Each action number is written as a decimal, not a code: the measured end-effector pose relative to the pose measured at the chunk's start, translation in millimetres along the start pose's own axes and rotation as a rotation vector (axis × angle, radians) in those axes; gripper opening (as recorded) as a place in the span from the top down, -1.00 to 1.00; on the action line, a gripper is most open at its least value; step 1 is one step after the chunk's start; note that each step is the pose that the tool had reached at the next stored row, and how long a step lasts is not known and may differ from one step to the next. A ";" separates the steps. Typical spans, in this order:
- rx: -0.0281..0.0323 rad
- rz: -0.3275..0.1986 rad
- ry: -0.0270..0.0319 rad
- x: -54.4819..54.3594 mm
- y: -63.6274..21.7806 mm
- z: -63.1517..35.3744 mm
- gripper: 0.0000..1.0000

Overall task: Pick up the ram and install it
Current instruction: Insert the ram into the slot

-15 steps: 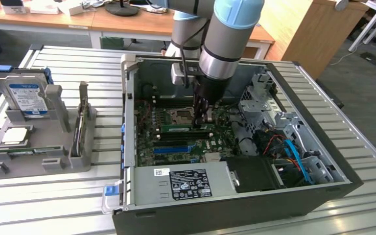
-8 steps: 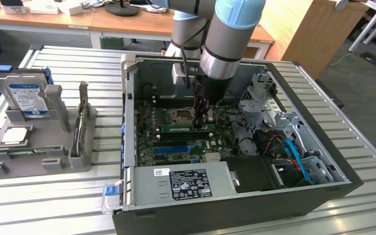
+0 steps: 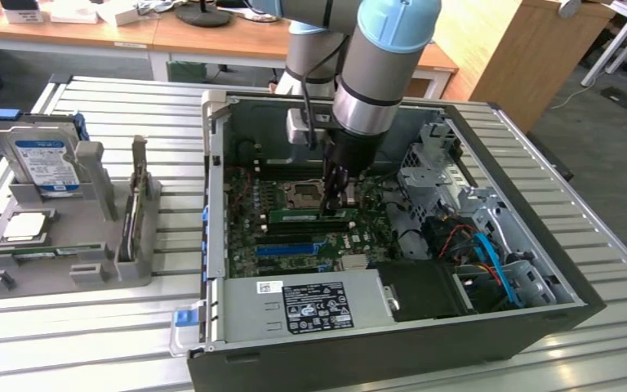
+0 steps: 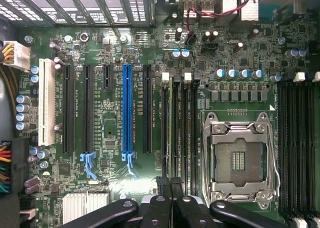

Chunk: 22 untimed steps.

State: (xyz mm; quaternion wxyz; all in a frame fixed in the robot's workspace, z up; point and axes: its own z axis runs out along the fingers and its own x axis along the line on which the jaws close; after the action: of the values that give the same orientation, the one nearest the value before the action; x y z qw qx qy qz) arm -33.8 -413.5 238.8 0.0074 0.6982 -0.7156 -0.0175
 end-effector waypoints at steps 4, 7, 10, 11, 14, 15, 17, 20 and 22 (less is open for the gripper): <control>-0.0001 0.000 0.0002 0.1 0.0 1.0 0.76; -0.0001 0.000 0.0001 0.0 0.0 1.0 0.76; 0.0000 -0.001 0.0000 1.6 -0.1 1.1 0.76; 0.0000 0.000 0.0000 1.9 0.0 1.0 0.76; -0.0001 0.000 0.0002 2.0 -0.1 1.1 0.76; 0.0000 -0.001 -0.0001 2.0 -0.1 1.5 0.76; -0.0001 -0.001 0.0004 2.0 -0.1 1.8 0.76; -0.0001 -0.003 0.0008 2.0 -0.1 1.9 0.76; -0.0001 -0.003 0.0008 2.0 -0.1 2.0 0.76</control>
State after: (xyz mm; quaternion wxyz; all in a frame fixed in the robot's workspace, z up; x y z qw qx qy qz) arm -33.8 -415.5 236.7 0.0077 0.6992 -0.7147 -0.0173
